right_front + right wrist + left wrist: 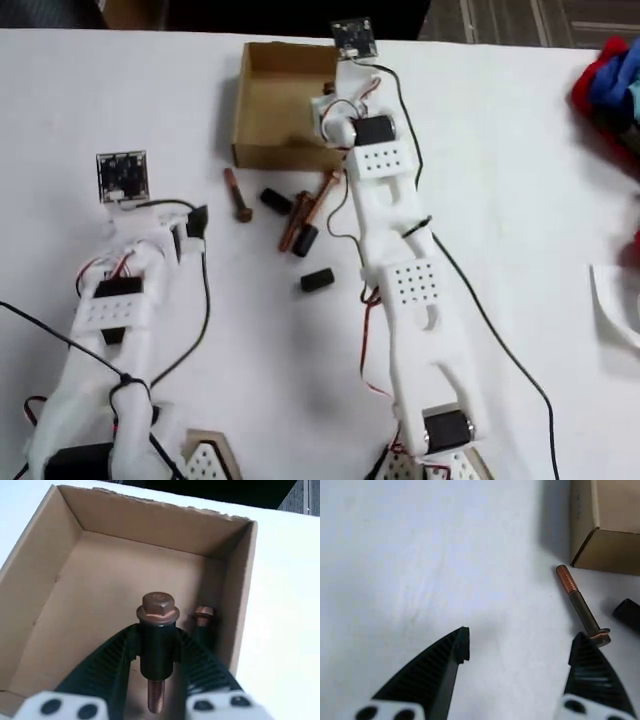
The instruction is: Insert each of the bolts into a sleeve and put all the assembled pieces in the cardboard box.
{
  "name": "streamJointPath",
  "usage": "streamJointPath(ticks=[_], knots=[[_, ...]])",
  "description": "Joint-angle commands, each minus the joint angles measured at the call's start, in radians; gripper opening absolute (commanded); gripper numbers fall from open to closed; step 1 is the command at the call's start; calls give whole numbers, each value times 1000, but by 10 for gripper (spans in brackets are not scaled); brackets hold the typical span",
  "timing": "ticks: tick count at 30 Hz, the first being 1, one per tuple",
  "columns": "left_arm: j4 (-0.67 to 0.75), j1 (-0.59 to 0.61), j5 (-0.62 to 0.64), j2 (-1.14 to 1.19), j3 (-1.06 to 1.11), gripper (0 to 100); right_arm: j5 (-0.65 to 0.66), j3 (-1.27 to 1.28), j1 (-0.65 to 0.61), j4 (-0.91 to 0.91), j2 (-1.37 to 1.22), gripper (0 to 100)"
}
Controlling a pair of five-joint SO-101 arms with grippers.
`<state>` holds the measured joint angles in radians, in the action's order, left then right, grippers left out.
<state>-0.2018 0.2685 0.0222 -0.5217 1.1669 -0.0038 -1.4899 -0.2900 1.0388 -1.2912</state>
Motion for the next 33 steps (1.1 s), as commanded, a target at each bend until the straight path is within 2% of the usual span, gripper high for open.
streamJointPath(ticks=[1,12,17,28,31,33], knots=[[6,8,-2,2,-42,327,2,-8,8,-16,28,22],[6,8,-2,2,-42,327,2,29,4,-12,28,29],[6,8,-2,2,-42,327,2,71,4,-12,28,119],[6,8,-2,2,-41,327,3,3,4,-7,39,125],[6,8,-2,2,-41,327,18,-57,5,93,68,126],[6,8,-2,2,-41,327,118,-83,2,199,97,126]])
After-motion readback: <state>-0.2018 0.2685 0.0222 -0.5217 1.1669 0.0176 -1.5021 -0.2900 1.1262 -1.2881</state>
